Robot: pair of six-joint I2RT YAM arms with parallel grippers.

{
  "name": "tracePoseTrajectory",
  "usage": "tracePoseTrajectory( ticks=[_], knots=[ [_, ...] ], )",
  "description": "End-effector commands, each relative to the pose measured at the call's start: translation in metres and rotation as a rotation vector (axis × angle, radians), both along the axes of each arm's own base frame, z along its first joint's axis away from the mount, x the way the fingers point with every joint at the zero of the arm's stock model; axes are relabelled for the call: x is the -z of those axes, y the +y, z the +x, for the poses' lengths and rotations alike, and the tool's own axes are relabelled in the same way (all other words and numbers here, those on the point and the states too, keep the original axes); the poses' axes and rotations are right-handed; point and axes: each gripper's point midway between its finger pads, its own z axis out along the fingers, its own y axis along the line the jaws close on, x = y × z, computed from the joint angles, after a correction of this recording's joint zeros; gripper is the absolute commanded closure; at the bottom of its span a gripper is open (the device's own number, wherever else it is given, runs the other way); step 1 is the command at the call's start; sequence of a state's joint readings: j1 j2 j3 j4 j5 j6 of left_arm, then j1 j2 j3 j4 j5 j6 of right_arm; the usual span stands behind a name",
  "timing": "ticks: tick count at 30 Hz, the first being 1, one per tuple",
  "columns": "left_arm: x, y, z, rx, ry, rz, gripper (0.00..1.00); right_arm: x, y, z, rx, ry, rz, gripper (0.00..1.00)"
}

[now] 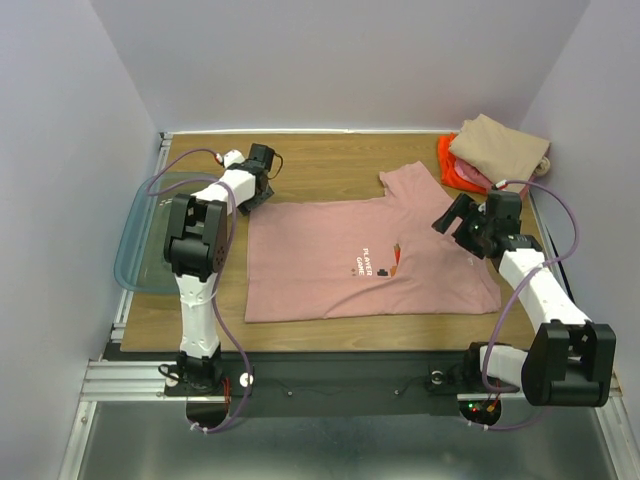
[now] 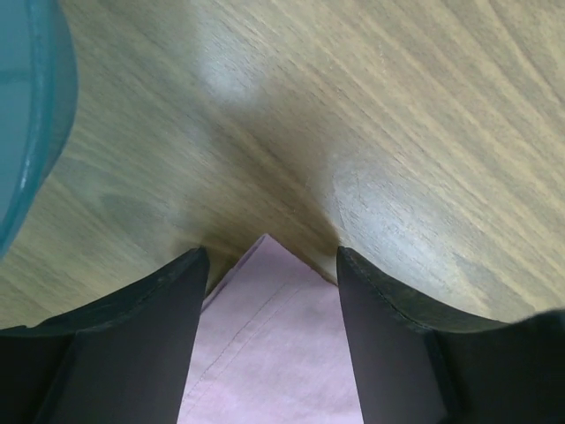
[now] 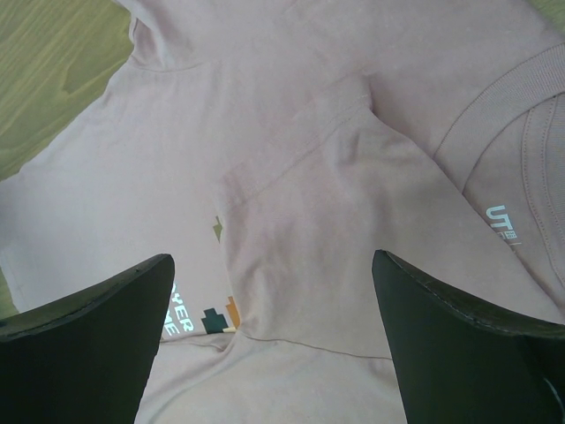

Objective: Fold and stack the t-shirts
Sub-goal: Fold the tshirt

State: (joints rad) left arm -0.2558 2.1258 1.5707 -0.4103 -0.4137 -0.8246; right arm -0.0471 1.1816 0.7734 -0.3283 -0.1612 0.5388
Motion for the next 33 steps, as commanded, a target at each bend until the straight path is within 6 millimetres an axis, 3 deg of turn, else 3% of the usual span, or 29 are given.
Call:
tracePoseTrajectory(
  ticks=[1, 3, 7, 8, 10, 11, 13, 14, 15, 17, 18, 19, 20, 21, 22, 23, 26, 27, 29, 30, 31, 33],
  knots=[
    [0.007, -0.001, -0.013, 0.007, 0.04, -0.011, 0.38, -0.02, -0.006, 0.018, 0.015, -0.083, -0.024, 0.0],
    [0.01, -0.003, -0.013, 0.017, 0.049, -0.016, 0.44, -0.02, -0.007, 0.02, 0.021, -0.081, -0.029, 0.0],
    [0.018, -0.007, -0.014, 0.053, 0.073, -0.02, 0.75, -0.027, -0.01, 0.038, 0.025, -0.094, -0.039, 0.0],
    [0.018, -0.008, -0.015, 0.063, 0.077, -0.02, 0.79, -0.039, -0.011, 0.048, 0.03, -0.124, -0.037, 0.0],
    [0.022, -0.009, -0.018, 0.074, 0.085, -0.026, 0.98, -0.038, -0.008, 0.063, 0.017, -0.118, -0.036, 0.0],
    [0.023, -0.009, -0.021, 0.083, 0.09, -0.027, 1.0, -0.049, -0.001, 0.074, -0.008, -0.14, -0.044, 0.0],
    [0.021, -0.01, -0.019, 0.1, 0.078, -0.03, 1.0, -0.046, 0.005, 0.088, -0.033, -0.132, -0.066, 0.0],
    [0.019, -0.01, -0.02, 0.107, 0.074, -0.026, 1.0, -0.047, 0.021, 0.094, -0.066, -0.136, -0.097, 0.0],
    [0.017, -0.009, -0.021, 0.115, 0.075, -0.022, 1.0, -0.064, 0.026, 0.108, -0.073, -0.175, -0.116, 0.0],
    [0.008, -0.01, -0.02, 0.126, 0.05, -0.022, 1.0, -0.049, 0.032, 0.127, -0.081, -0.143, -0.146, 0.0],
    [0.008, -0.01, -0.024, 0.141, 0.05, -0.02, 1.0, -0.059, 0.035, 0.141, -0.085, -0.168, -0.149, 0.0],
    [0.004, -0.009, -0.024, 0.148, 0.042, -0.018, 1.0, -0.058, 0.035, 0.151, -0.082, -0.168, -0.16, 0.0],
    [-0.008, -0.01, -0.021, 0.154, 0.005, -0.024, 1.0, -0.036, 0.032, 0.162, -0.076, -0.124, -0.192, 0.0],
    [-0.012, -0.01, -0.021, 0.156, -0.009, -0.025, 1.0, -0.032, 0.032, 0.171, -0.079, -0.12, -0.208, 0.0],
    [-0.014, -0.01, -0.021, 0.168, -0.022, -0.024, 1.0, -0.047, 0.029, 0.188, -0.058, -0.158, -0.23, 0.0],
    [-0.02, -0.012, -0.024, 0.178, -0.033, -0.036, 1.0, -0.024, 0.03, 0.197, -0.074, -0.119, -0.252, 0.0],
    [-0.031, -0.015, -0.023, 0.207, -0.064, -0.038, 1.0, -0.029, 0.023, 0.228, -0.058, -0.156, -0.334, 0.01],
    [-0.03, -0.016, -0.024, 0.217, -0.063, -0.042, 1.0, -0.006, 0.02, 0.238, -0.054, -0.119, -0.361, 0.0],
    [-0.032, -0.018, -0.022, 0.226, -0.074, -0.049, 1.0, -0.004, 0.013, 0.255, -0.02, -0.127, -0.401, 0.01],
    [-0.031, -0.021, -0.022, 0.237, -0.075, -0.062, 1.0, -0.016, 0.014, 0.272, -0.023, -0.168, -0.41, 0.01],
    [-0.032, -0.022, -0.021, 0.24, -0.08, -0.065, 1.0, 0.002, 0.017, 0.282, -0.048, -0.151, -0.411, 0.0],
    [-0.031, -0.022, -0.02, 0.241, -0.078, -0.061, 1.0, -0.006, 0.024, 0.305, -0.062, -0.196, -0.416, 0.03]
  ],
)
